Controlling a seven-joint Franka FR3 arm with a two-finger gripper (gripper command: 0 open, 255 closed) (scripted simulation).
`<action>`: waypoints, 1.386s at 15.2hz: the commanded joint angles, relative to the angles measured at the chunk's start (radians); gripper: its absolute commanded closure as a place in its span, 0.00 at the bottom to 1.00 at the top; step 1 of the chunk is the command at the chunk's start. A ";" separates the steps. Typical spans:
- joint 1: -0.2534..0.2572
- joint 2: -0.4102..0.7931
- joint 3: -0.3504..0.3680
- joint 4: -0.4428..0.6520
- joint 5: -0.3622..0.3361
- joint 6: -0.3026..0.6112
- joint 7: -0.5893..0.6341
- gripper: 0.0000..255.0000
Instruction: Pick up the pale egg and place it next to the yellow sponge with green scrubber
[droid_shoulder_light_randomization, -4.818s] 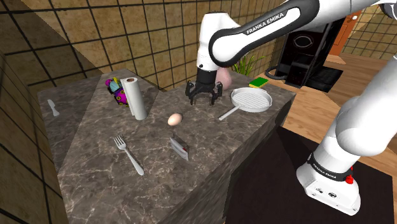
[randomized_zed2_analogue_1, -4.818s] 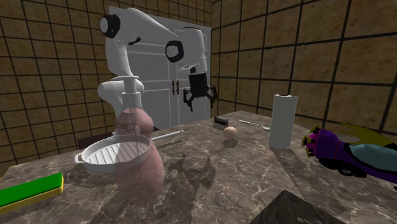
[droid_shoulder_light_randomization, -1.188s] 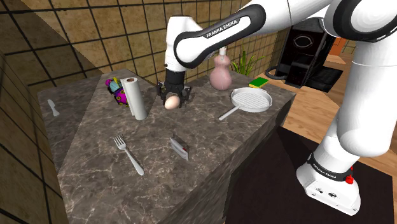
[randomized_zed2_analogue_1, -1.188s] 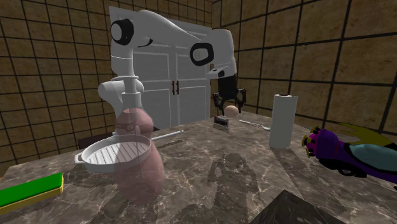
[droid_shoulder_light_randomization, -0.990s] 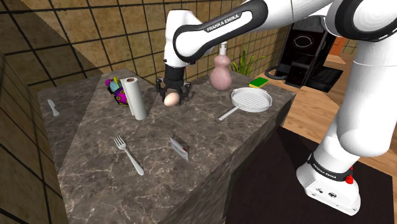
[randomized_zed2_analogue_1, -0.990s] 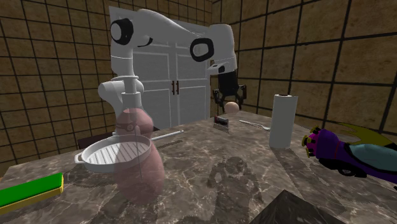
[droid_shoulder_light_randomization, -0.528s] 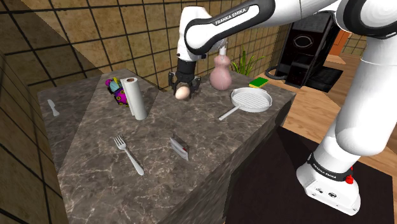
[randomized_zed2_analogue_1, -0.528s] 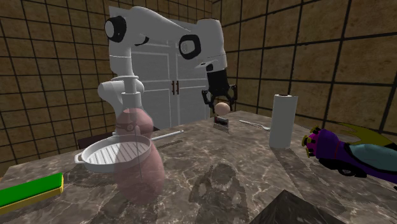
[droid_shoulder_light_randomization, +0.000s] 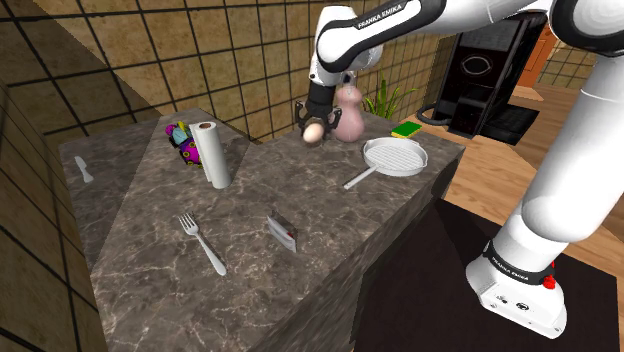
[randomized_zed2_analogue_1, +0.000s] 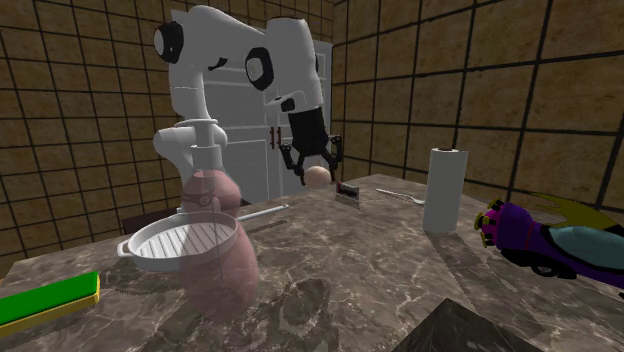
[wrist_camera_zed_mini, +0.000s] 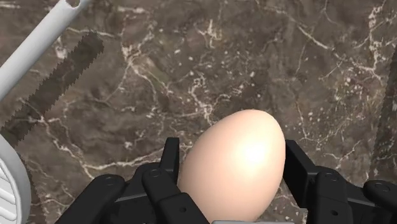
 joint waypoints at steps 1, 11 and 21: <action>-0.025 -0.012 -0.020 -0.009 0.009 -0.011 -0.048 1.00; -0.150 0.000 -0.127 0.019 0.030 -0.071 -0.284 1.00; -0.277 0.102 -0.222 0.165 0.041 -0.159 -0.496 1.00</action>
